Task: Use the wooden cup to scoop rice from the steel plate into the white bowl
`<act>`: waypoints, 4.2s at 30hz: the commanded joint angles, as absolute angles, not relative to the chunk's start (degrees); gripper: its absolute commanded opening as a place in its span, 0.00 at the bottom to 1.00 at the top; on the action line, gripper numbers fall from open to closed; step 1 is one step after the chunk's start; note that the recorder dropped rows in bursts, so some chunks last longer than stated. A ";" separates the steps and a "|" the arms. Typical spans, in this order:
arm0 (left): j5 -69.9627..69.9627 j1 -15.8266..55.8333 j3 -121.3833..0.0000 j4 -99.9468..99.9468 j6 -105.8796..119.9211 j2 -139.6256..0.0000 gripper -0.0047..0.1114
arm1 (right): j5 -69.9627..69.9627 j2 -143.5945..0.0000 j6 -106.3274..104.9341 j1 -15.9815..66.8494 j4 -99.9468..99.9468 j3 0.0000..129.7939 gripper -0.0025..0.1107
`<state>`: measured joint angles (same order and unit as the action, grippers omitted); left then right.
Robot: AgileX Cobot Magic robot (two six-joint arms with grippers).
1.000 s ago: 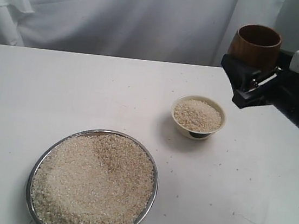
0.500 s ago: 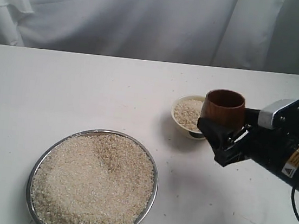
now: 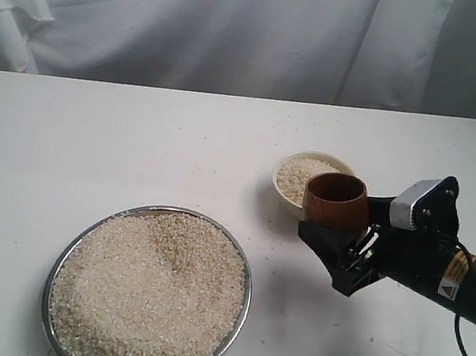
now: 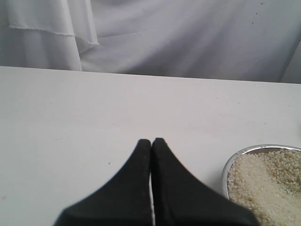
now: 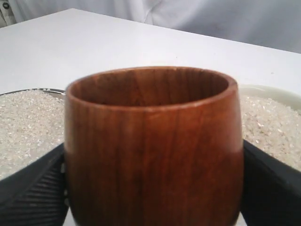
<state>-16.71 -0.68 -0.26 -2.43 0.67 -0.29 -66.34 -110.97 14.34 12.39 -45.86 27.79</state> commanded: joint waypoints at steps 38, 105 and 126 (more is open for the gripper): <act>-16.34 -0.60 0.00 -2.48 0.49 0.00 0.04 | -69.96 -126.92 13.95 5.02 -67.67 39.17 0.36; -16.34 -0.60 0.00 -2.48 0.49 0.00 0.04 | -62.32 -80.90 29.53 2.34 -35.00 39.17 0.03; -16.34 -0.60 0.00 -2.48 0.49 0.00 0.04 | -1.58 -19.62 36.59 6.34 -33.36 10.07 0.03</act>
